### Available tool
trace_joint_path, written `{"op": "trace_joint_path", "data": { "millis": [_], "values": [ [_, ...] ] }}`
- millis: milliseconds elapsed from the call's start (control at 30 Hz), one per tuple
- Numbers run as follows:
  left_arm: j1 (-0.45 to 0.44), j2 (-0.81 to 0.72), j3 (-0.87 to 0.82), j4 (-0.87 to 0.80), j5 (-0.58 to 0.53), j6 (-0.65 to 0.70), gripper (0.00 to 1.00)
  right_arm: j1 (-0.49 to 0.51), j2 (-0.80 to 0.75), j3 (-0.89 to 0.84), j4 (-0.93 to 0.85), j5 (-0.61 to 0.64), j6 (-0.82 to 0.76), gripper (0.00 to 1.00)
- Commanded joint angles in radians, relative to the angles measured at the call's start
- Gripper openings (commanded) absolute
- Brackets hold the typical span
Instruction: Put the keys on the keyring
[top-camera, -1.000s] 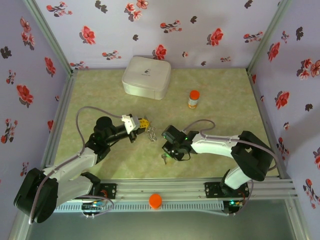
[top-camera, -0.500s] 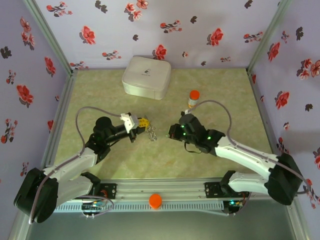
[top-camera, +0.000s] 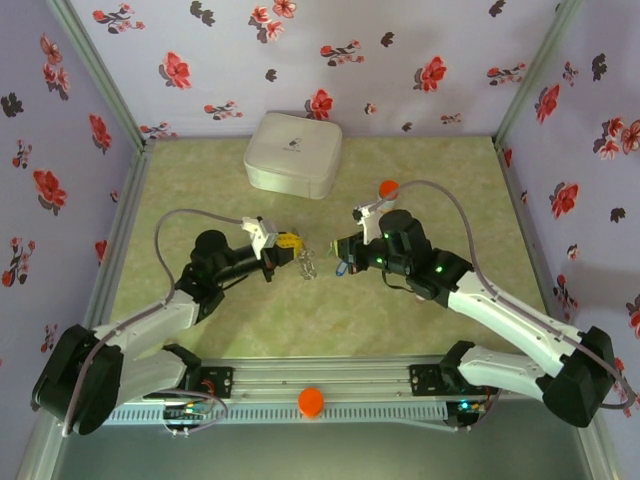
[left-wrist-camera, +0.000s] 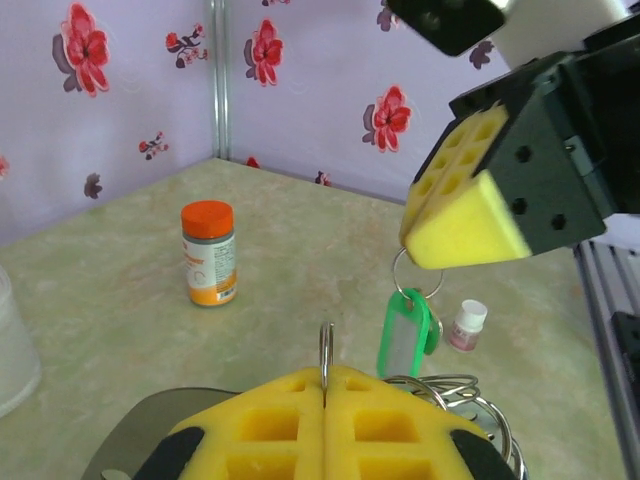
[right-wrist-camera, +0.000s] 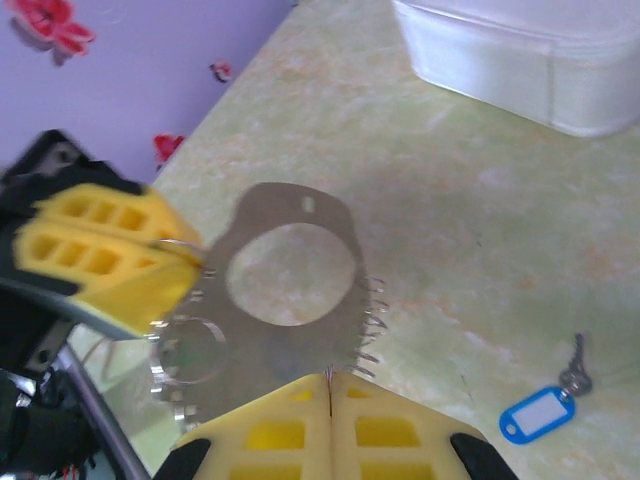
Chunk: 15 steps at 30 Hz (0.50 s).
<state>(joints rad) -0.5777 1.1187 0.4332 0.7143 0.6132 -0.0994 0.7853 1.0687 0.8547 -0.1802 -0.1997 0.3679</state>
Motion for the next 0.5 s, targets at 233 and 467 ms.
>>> {"op": "trace_joint_path", "data": {
  "millis": [233, 467],
  "values": [
    [-0.007, 0.040, 0.025, 0.101, 0.065, -0.104, 0.00, -0.004, 0.052, 0.107, -0.017, -0.115, -0.146, 0.00],
    [-0.008, 0.042, 0.044, 0.037, 0.072, -0.082, 0.00, -0.003, 0.108, 0.157, -0.046, -0.133, -0.162, 0.00]
  ]
}}
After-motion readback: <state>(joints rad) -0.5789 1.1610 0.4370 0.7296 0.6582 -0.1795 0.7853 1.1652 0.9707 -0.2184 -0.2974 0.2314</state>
